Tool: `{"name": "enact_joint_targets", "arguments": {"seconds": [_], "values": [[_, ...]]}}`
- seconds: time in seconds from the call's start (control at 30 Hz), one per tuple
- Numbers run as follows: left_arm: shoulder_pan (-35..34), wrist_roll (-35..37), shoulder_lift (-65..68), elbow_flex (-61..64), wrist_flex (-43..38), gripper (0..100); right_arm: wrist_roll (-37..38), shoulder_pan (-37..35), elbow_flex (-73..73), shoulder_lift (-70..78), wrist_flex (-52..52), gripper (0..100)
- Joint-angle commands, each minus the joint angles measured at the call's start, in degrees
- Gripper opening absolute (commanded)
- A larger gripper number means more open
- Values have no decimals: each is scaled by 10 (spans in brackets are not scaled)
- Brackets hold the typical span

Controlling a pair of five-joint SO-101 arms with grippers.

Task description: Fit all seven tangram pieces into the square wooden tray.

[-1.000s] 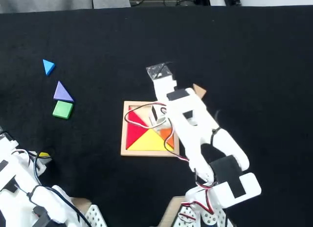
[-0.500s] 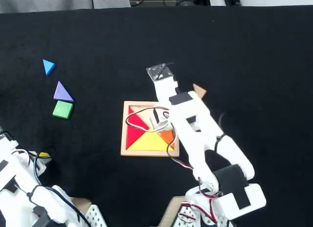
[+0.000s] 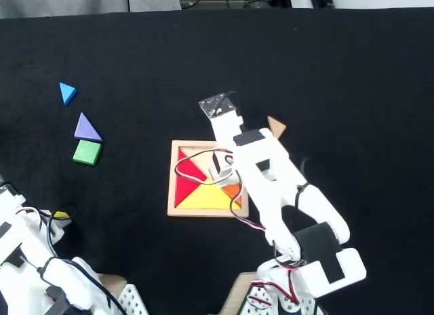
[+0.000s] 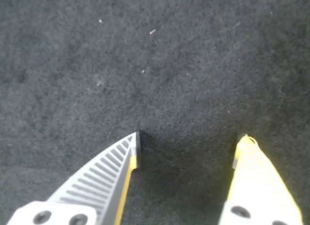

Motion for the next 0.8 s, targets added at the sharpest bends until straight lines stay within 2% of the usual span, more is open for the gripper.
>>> {"name": "enact_joint_targets", "arguments": {"seconds": [0.0, 0.2, 0.5, 0.67, 0.77], "values": [[9, -4, -5, 0, -4, 318, 6, 6, -11, 2, -5, 21], [8, -4, -5, 0, -4, 318, 32, 43, -10, 2, 15, 21], [8, -4, -5, 0, -4, 318, 46, 43, 3, -14, 16, 21], [8, -4, -5, 0, -4, 318, 40, 50, 27, -128, 34, 12], [8, -4, -5, 0, -4, 318, 4, 91, 77, -233, 5, 12]]}}
